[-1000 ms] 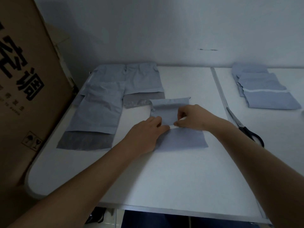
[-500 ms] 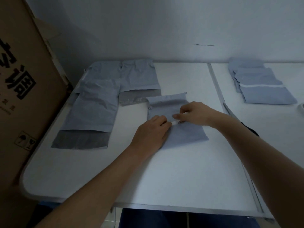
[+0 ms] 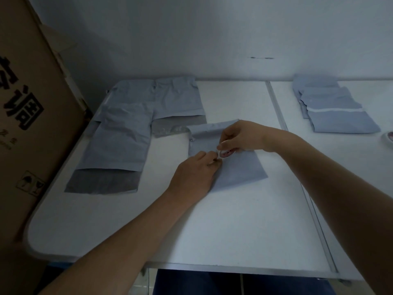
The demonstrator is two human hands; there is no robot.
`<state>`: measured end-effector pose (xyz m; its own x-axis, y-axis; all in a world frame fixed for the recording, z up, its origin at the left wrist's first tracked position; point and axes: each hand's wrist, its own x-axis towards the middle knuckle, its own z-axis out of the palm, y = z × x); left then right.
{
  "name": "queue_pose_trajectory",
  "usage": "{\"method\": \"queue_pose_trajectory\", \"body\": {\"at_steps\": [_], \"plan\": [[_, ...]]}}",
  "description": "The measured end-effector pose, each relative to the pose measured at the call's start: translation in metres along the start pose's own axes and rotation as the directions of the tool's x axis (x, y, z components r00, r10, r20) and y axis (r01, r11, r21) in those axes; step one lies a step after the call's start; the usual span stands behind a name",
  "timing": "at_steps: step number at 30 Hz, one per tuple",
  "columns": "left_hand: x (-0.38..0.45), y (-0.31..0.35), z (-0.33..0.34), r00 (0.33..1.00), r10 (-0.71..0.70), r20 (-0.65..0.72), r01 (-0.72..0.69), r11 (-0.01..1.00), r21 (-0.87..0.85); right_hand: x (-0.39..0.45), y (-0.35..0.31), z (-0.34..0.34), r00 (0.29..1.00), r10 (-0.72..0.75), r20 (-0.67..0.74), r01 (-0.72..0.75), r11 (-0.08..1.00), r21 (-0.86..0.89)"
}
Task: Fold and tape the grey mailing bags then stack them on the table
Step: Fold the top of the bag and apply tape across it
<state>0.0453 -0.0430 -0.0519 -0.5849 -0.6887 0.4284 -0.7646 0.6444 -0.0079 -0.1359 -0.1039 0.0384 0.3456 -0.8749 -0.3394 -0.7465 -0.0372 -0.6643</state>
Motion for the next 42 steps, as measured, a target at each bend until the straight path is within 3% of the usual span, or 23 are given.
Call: {"method": "queue_pose_trajectory", "body": {"at_steps": [16,42], "plan": [[-0.001,0.001,0.007,0.999,0.004,-0.048,-0.003,1.000,0.022,0.005,0.019,0.001,1.000,0.010,-0.023,-0.007,0.994,0.111],[-0.002,0.000,0.006,1.000,0.000,-0.016,0.001,0.999,0.038,-0.005,0.022,-0.007,0.996,0.017,-0.085,-0.033,0.983,-0.181]]}}
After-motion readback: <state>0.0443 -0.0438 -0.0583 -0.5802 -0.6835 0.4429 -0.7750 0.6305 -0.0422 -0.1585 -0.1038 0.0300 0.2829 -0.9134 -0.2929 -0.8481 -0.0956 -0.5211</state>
